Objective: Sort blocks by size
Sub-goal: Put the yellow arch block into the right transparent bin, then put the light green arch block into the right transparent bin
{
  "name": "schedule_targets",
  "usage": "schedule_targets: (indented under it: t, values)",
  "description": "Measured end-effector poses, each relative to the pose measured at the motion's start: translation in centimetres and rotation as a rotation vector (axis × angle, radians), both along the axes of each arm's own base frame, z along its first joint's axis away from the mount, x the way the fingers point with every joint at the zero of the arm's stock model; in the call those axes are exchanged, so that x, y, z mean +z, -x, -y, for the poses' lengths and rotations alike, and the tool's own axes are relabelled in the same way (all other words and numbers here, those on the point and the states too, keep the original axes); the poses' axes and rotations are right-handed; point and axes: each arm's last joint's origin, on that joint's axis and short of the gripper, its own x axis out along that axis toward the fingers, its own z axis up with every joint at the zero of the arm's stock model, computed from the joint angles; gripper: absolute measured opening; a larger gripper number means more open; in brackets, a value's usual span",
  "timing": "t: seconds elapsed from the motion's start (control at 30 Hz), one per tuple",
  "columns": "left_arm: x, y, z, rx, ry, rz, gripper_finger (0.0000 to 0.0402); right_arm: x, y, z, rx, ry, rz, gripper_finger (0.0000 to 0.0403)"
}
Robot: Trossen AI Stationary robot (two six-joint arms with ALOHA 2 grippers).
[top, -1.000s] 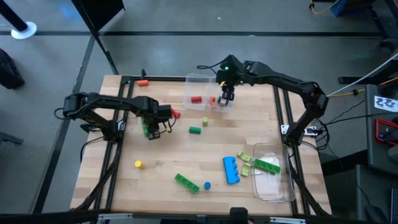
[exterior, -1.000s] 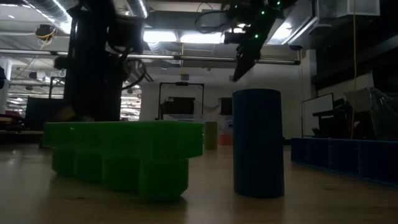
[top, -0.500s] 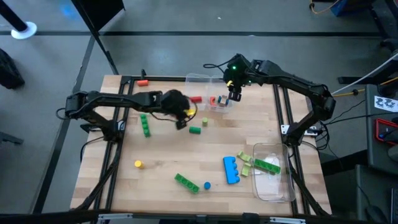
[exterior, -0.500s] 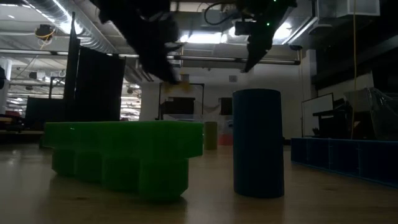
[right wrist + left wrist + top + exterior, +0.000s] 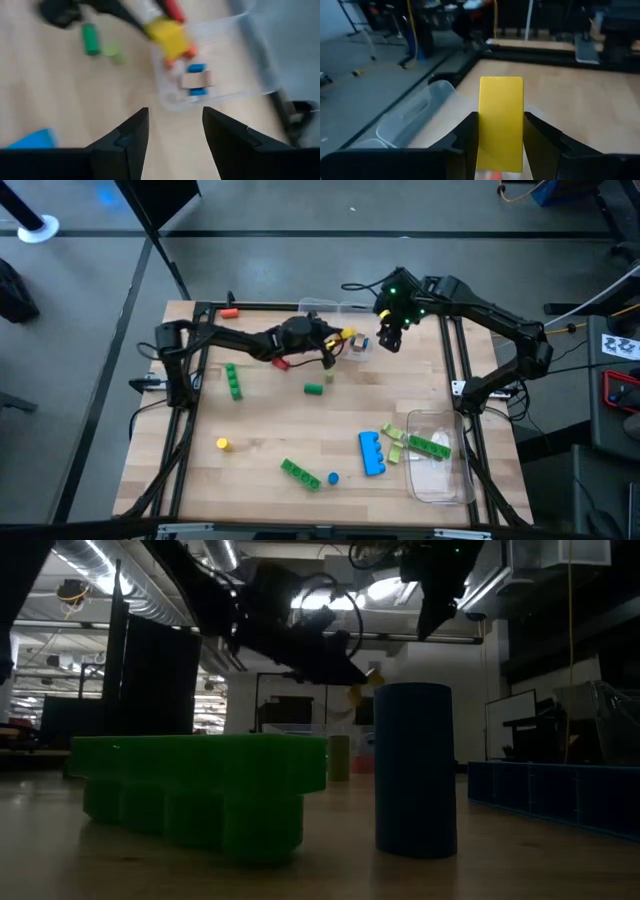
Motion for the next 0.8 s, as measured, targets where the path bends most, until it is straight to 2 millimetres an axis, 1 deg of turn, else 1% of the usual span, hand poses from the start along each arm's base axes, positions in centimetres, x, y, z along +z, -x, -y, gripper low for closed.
schedule_targets:
  t: [0.07, 0.17, 0.3, 0.43, 0.67, 0.8]
  values:
    - [-0.6, -0.4, -0.9, 0.019, -0.001, 0.032, 0.0115, 0.0, -0.1, -0.5, 0.021, -0.029, 0.005, 0.0186]
    - [-1.6, -1.2, -1.9, 0.04, 0.009, 0.037, 0.0115, 0.0, -0.7, -1.6, 0.063, -0.032, 0.011, 0.0186]
    - [-2.9, -2.3, -2.6, 0.047, 0.017, 0.009, 0.0116, 0.0, -1.3, -3.2, 0.124, -0.033, 0.01, 0.0186]
    - [-2.8, -2.9, -2.8, 0.051, 0.033, 0.027, 0.0127, 0.0, -1.8, -4.8, 0.163, -0.048, 0.001, 0.0186]
    - [-2.4, -3.3, -3.0, 0.087, 0.128, 0.012, 0.019, -0.4, -2.8, -8.3, 0.14, -0.136, -0.016, 0.0186]
    - [-1.9, -3.3, -3.0, 0.083, 0.119, -0.003, 0.0209, -0.7, -3.1, -10.6, 0.123, -0.182, -0.057, 0.0186]
